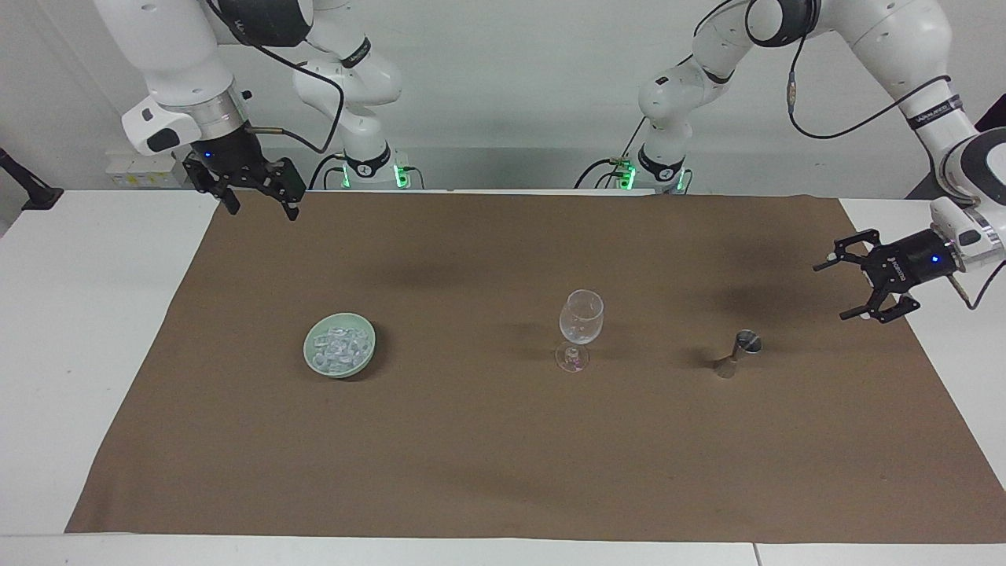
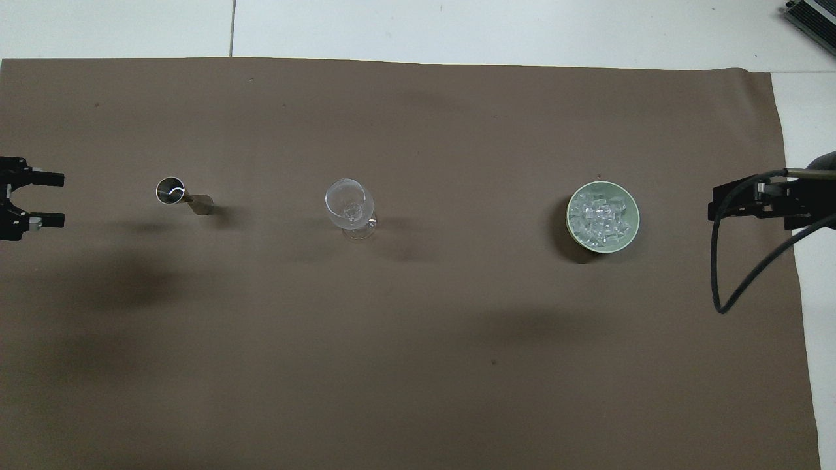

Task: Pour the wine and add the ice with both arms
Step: 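Move the left gripper toward the small dark bottle, then close the left gripper around the small dark bottle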

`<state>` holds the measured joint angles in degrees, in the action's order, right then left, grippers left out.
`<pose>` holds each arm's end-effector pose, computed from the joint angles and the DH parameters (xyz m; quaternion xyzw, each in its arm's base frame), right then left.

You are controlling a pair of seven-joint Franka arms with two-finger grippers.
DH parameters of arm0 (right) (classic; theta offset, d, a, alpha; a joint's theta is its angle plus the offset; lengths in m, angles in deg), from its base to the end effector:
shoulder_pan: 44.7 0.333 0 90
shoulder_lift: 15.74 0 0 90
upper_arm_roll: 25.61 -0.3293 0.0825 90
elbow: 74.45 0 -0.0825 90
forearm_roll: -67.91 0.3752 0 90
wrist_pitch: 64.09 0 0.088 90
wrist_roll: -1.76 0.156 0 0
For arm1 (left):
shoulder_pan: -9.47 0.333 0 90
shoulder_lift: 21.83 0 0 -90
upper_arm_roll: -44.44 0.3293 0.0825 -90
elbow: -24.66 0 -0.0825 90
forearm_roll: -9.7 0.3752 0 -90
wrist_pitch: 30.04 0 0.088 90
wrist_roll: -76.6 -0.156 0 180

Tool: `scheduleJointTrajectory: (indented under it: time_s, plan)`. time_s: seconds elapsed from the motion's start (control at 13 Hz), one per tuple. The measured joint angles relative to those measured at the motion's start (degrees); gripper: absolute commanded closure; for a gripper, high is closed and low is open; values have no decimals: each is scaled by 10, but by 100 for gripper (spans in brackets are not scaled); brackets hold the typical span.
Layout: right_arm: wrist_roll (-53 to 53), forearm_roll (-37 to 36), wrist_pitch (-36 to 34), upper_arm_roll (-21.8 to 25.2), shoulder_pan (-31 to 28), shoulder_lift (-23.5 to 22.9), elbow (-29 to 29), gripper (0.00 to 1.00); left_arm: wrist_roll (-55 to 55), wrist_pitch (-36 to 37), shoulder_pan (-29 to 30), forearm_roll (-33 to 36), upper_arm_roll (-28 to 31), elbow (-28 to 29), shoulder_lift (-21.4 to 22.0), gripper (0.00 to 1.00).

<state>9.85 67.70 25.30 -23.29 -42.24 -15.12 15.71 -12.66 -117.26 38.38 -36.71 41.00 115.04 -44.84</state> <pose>0.5411 0.0006 0.5924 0.9976 -0.0693 -0.0012 0.0017 0.6006 0.1626 0.4005 0.7931 -0.4111 0.2237 0.3899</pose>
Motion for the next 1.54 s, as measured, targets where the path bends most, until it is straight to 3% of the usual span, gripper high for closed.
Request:
scheduleJointTrajectory:
  time_s: [0.38,0.92,1.54]
  plan:
    - [0,0,0,0,0,0,0,0,-182,2,17,-68,-2,3,-86,0]
    - [0,0,0,0,0,0,0,0,-291,30,25,-158,-54,5,-197,0]
    - [0,0,0,0,0,0,0,0,-405,36,30,-198,-82,5,-234,20]
